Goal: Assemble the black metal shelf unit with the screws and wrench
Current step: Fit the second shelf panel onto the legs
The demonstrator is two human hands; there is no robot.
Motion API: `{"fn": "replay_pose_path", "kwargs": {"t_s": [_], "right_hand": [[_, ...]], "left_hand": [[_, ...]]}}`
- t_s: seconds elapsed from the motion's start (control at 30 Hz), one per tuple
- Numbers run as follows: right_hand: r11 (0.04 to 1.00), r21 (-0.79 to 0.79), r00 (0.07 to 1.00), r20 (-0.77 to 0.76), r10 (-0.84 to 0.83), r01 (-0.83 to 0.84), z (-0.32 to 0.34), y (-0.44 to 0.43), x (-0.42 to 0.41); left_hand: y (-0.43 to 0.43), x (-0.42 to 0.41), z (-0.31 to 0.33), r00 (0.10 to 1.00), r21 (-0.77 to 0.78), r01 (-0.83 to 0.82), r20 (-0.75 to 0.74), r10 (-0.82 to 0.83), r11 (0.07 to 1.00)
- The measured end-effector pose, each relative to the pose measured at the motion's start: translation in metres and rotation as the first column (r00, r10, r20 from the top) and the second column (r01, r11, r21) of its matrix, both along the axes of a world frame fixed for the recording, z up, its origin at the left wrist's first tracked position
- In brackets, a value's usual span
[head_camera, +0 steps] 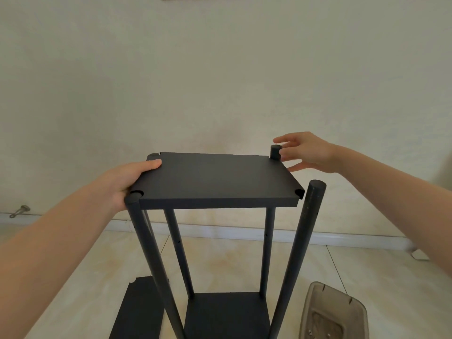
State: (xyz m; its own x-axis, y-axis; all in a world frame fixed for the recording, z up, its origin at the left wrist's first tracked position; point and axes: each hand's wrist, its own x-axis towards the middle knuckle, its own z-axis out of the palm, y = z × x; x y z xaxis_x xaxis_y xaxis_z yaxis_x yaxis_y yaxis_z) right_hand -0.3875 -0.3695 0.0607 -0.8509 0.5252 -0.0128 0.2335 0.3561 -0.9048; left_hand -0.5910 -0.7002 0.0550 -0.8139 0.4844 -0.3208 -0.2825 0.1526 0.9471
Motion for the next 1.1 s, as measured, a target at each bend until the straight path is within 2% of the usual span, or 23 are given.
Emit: {"fn": "replay_pose_path", "kwargs": {"t_s": [0.1, 0.17, 0.2, 0.27, 0.37, 0.47, 0.57, 0.63, 0.8, 1.1], "right_hand": [[0.987, -0.098, 0.976, 0.193, -0.106, 0.127, -0.002, -0.009, 0.015], [0.966, -0.233, 0.948, 0.317, -0.034, 0.112, -0.003, -0.017, 0.031], [0.949, -0.301, 0.944, 0.329, 0.013, 0.091, -0.004, -0.023, 0.039], [0.926, -0.374, 0.957, 0.283, 0.058, 0.055, -0.006, -0.034, 0.052], [0.907, -0.418, 0.984, 0.177, 0.034, 0.043, -0.008, -0.053, 0.067], [0.893, -0.443, 0.996, 0.065, -0.056, 0.079, -0.011, -0.071, 0.073], [0.906, -0.386, 0.982, 0.001, -0.188, 0.173, -0.015, -0.085, 0.066], [0.9, -0.378, 0.972, -0.005, -0.236, 0.216, -0.016, -0.089, 0.062], [0.907, -0.374, 0.979, 0.018, -0.202, 0.194, -0.014, -0.09, 0.062], [0.8, -0.553, 0.969, 0.068, -0.235, 0.233, -0.014, -0.084, 0.068]], "left_hand": [[-0.001, -0.002, 0.001, 1.0, 0.003, 0.006, 0.003, -0.006, 1.0], [0.0, -0.003, 0.0, 1.0, 0.003, 0.004, 0.007, -0.004, 1.0], [0.0, -0.003, -0.001, 1.0, 0.005, 0.004, 0.013, -0.004, 1.0], [0.001, -0.002, -0.002, 1.0, 0.012, 0.006, 0.024, -0.006, 1.0], [0.0, -0.001, -0.004, 0.999, 0.027, 0.001, 0.037, -0.002, 1.0], [-0.001, 0.003, -0.005, 0.999, 0.046, 0.007, 0.053, -0.01, 0.999], [-0.002, 0.009, -0.007, 0.998, 0.056, 0.01, 0.058, -0.013, 0.998], [-0.004, 0.012, -0.007, 0.998, 0.05, 0.024, 0.062, -0.027, 0.998], [-0.017, 0.018, -0.01, 0.994, 0.045, 0.085, 0.067, -0.088, 0.995], [-0.032, 0.029, -0.021, 0.995, 0.167, 0.081, 0.04, -0.089, 0.983]]}}
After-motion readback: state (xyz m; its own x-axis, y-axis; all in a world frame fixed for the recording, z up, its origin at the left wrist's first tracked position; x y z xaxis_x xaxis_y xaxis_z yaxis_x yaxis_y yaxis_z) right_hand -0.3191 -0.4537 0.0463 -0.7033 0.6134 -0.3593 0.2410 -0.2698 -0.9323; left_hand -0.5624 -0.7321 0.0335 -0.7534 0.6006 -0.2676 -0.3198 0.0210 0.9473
